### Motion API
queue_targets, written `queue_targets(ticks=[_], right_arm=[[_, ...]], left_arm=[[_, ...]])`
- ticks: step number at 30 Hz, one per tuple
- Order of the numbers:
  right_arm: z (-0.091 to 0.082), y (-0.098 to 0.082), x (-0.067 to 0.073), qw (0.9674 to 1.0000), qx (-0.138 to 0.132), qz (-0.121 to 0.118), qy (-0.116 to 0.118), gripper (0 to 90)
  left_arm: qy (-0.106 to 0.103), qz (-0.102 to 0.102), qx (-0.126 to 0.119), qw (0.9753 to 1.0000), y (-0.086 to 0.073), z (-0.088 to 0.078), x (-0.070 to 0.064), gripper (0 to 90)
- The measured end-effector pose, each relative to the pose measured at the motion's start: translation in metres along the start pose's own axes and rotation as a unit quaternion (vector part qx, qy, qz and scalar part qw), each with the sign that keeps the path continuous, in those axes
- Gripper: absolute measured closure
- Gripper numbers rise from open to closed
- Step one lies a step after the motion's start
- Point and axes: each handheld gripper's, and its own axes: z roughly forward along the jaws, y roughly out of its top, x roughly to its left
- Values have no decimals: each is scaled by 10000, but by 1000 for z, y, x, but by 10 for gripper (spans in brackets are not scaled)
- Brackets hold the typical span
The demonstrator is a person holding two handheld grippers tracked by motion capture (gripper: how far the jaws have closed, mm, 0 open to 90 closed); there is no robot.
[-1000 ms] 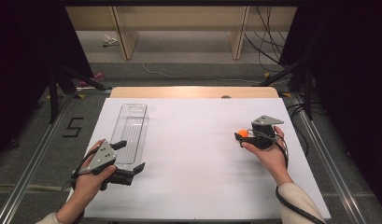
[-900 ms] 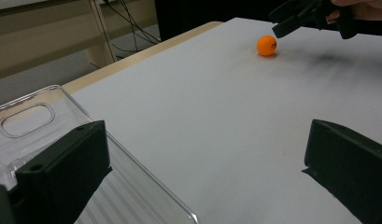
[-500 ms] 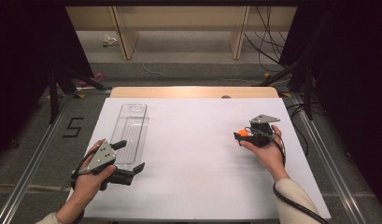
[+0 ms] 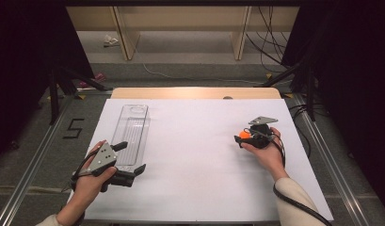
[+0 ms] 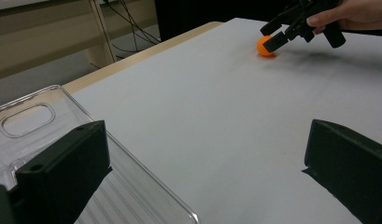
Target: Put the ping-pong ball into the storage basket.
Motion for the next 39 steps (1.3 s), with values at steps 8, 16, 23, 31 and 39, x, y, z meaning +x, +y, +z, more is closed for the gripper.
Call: queue_targets(ticks=[8,16,23,31,39], right_arm=[[5,-1,-1,9999,115,-25,16,215],[10,-2,-2,9998,212,-24,15,303],[12,-1,-2,9996,280,-35,55,409],[11,-2,-3,9996,278,2,106,507],[10,-1,-2,9995,288,-6,112,511]], left_arm=[[-4,-1,0,10000,0,0,0,0],[-3,1,0,10000,0,0,0,0],[-6,4,2,10000,0,0,0,0],[-9,2,5,10000,0,0,0,0],[-7,3,2,10000,0,0,0,0]])
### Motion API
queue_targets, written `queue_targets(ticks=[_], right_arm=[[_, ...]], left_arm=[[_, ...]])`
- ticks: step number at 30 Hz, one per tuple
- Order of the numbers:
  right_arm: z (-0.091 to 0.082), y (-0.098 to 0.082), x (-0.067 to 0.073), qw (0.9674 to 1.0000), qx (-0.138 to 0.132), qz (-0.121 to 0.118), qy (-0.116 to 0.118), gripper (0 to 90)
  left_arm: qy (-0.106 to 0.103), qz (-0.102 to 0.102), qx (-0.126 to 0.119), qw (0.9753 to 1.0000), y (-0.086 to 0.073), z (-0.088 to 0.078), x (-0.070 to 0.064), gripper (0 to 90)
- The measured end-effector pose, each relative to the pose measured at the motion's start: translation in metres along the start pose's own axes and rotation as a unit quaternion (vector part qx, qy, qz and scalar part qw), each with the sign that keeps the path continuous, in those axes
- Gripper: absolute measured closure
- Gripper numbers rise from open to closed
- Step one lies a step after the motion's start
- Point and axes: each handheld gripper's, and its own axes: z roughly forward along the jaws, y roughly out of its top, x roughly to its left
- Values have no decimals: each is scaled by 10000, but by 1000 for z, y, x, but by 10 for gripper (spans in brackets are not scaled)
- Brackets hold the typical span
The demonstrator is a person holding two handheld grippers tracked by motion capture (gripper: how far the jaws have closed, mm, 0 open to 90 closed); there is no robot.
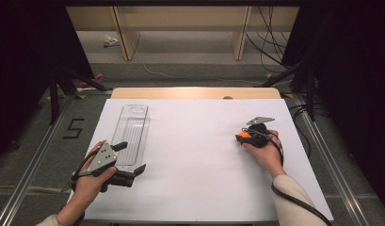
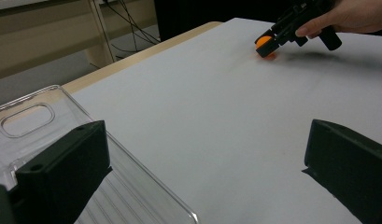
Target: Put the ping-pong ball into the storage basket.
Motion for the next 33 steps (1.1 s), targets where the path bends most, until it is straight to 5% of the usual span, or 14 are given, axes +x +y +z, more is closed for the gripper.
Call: queue_targets(ticks=[33], right_arm=[[-14,15,10,9992,-365,-139,16,512]], left_arm=[[19,0,-13,10000,0,-1,1,0]])
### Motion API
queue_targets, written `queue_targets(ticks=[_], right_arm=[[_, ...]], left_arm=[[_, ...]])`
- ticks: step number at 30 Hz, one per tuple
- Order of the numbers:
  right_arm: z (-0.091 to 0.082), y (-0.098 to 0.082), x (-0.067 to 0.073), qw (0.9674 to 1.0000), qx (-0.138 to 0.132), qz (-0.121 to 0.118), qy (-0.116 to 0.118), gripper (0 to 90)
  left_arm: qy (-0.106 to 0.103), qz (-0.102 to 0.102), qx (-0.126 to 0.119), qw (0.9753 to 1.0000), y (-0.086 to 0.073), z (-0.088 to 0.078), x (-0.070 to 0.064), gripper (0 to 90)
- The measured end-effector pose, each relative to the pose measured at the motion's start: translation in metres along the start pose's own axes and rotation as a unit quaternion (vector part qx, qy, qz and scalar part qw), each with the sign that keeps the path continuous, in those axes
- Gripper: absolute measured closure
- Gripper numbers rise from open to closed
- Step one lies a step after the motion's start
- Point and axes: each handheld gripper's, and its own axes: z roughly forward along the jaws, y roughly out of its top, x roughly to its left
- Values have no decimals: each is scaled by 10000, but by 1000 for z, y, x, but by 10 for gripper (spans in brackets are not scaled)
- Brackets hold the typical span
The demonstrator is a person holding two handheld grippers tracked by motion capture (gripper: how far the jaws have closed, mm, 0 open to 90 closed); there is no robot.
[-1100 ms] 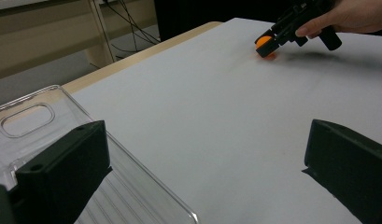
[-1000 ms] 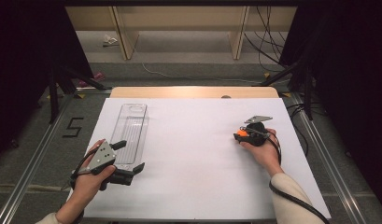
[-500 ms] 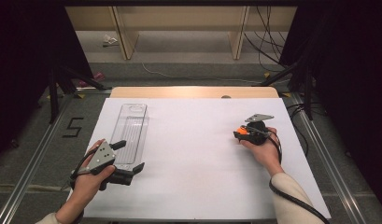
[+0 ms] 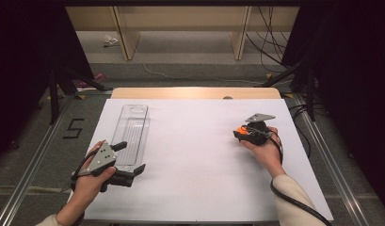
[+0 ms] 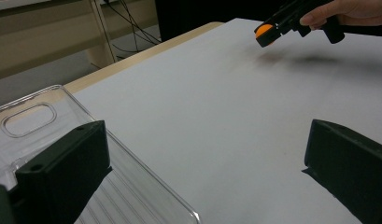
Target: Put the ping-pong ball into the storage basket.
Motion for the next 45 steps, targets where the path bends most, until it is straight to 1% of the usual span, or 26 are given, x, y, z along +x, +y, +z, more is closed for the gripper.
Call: queue_targets(ticks=[6,15,25,33,35,38,45], right_arm=[[-3,2,0,10000,-71,61,0,512],[-6,5,3,9999,-142,47,21,512],[-7,9,7,9998,-204,1,49,512],[-8,14,14,9994,-299,-104,100,513],[-8,15,15,9995,-288,-87,113,513],[-8,16,16,9994,-304,-132,119,513],[-9,18,20,9992,-334,-152,147,513]], left_arm=[[-2,-4,-3,10000,0,0,0,0],[-3,-7,-7,10000,0,0,0,0],[-1,-6,-2,10000,0,0,0,0],[0,-7,-4,10000,0,0,0,0],[-1,-5,-3,10000,0,0,0,0],[-5,-2,2,10000,0,0,0,0],[-3,-1,5,10000,0,0,0,0]])
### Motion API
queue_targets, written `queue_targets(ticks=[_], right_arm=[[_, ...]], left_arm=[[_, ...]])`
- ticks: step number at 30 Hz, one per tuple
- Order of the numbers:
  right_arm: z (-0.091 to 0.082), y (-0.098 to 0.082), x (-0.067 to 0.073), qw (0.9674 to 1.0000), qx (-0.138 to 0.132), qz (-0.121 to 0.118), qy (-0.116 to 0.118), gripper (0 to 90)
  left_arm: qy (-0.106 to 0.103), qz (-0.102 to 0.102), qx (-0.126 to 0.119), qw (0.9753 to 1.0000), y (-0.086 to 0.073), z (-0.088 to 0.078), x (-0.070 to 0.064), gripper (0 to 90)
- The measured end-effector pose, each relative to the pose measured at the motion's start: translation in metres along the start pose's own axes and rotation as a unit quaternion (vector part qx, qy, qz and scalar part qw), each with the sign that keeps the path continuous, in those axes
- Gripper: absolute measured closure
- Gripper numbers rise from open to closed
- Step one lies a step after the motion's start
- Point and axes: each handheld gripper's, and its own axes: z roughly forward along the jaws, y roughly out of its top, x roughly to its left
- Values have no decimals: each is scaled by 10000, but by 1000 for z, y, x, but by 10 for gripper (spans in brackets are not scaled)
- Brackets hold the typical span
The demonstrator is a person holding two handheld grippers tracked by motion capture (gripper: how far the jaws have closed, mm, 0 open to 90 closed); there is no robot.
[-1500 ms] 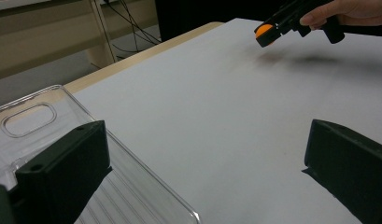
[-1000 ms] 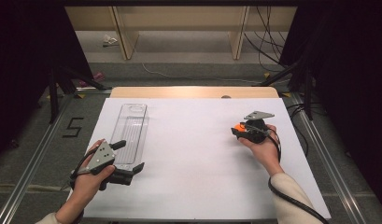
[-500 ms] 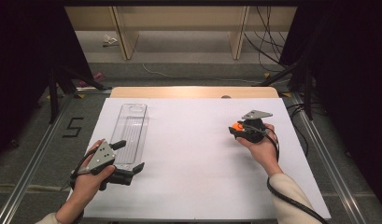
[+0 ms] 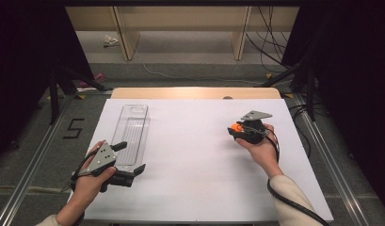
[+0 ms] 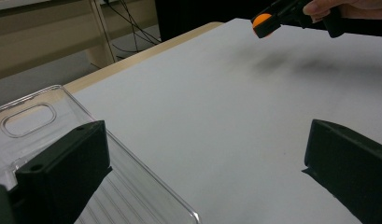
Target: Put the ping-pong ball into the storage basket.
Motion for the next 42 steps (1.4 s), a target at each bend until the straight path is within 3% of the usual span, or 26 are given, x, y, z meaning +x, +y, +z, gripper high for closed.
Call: queue_targets(ticks=[42], right_arm=[[0,14,22,9994,-171,-200,224,513]], left_arm=[[2,7,-6,10000,0,0,0,0]])
